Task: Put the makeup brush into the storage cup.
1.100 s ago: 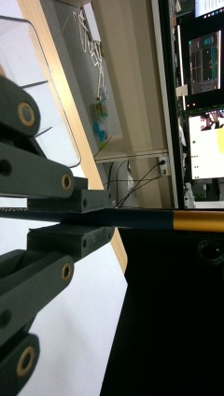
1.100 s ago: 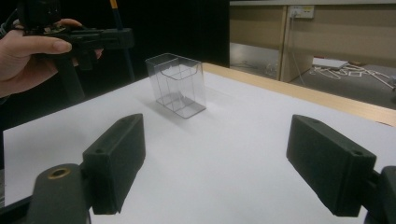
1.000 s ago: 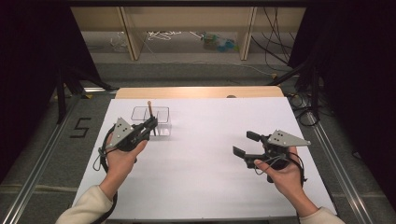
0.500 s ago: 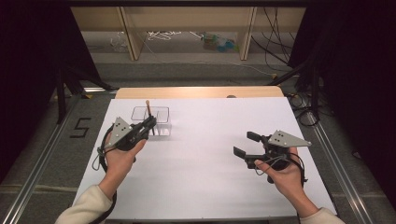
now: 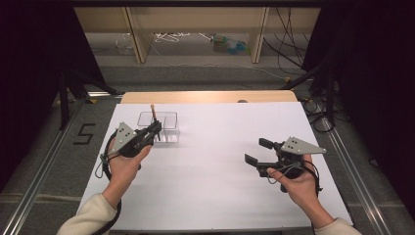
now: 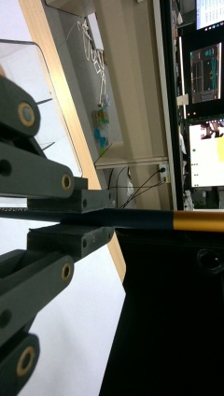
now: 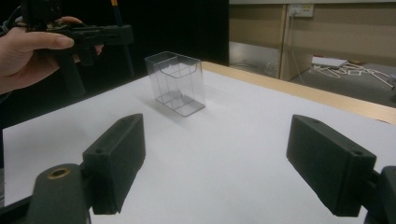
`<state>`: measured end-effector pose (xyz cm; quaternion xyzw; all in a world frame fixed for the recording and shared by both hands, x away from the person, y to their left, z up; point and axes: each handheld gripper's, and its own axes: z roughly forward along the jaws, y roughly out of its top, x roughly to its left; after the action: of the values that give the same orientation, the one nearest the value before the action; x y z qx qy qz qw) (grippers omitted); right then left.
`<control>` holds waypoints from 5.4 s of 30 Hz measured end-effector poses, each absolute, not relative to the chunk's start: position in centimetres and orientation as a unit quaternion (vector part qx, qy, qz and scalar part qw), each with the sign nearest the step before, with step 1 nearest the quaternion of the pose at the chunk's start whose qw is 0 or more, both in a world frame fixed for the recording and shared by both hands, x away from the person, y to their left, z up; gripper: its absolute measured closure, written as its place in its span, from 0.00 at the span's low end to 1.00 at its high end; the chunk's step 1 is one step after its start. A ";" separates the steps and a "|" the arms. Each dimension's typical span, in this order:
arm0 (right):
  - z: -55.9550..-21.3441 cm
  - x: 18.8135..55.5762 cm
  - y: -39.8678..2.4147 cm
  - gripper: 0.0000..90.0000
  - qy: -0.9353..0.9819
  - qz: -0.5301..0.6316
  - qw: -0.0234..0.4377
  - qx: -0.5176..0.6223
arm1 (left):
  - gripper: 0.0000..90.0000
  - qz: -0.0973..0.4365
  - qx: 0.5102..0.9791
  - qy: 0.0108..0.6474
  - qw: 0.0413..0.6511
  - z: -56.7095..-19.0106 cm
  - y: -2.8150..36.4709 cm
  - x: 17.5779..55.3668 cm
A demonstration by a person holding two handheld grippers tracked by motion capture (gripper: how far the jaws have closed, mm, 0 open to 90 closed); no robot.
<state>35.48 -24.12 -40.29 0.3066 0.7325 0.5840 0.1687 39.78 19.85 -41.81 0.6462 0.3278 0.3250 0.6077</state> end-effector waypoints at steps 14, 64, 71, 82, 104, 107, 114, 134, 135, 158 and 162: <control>-40.4 35.5 -24.0 0.23 0.732 0.586 0.161 0.309 | 0.92 0.328 0.643 0.332 0.607 -41.8 19.9 40.1; -40.6 35.6 -24.0 0.23 0.736 0.579 0.161 0.312 | 0.92 0.337 0.627 0.367 0.598 -41.7 20.2 42.8; -40.6 35.6 -24.0 0.23 0.736 0.579 0.160 0.311 | 0.92 0.339 0.626 0.369 0.597 -41.7 20.3 43.1; -40.6 35.6 -23.9 0.23 0.737 0.578 0.160 0.312 | 0.92 0.347 0.630 0.366 0.591 -41.6 20.8 43.6; -40.7 35.6 -23.9 0.23 0.736 0.578 0.159 0.313 | 0.92 0.352 0.626 0.370 0.590 -41.6 20.9 44.5; -40.6 35.5 -24.0 0.23 0.739 0.573 0.162 0.314 | 0.92 0.353 0.625 0.371 0.589 -41.5 21.0 44.6; -40.6 35.5 -24.0 0.23 0.741 0.571 0.160 0.314 | 0.92 0.354 0.624 0.372 0.588 -41.5 21.1 44.9; -40.6 35.6 -24.2 0.23 0.744 0.566 0.171 0.312 | 0.92 0.358 0.624 0.371 0.587 -41.4 21.0 45.6; -40.6 35.6 -24.2 0.23 0.744 0.566 0.172 0.311 | 0.92 0.359 0.625 0.370 0.586 -41.4 21.0 45.6; -40.7 35.6 -24.0 0.23 0.736 0.575 0.158 0.319 | 0.92 0.363 0.623 0.372 0.584 -41.5 20.9 46.5; -40.7 35.6 -24.0 0.23 0.736 0.577 0.157 0.318 | 0.92 0.361 0.624 0.375 0.583 -41.5 20.9 46.6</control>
<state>35.57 -23.96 -40.72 0.3181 0.7359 0.5766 0.1574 46.59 20.91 -41.54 0.6237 0.3746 0.3613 0.5832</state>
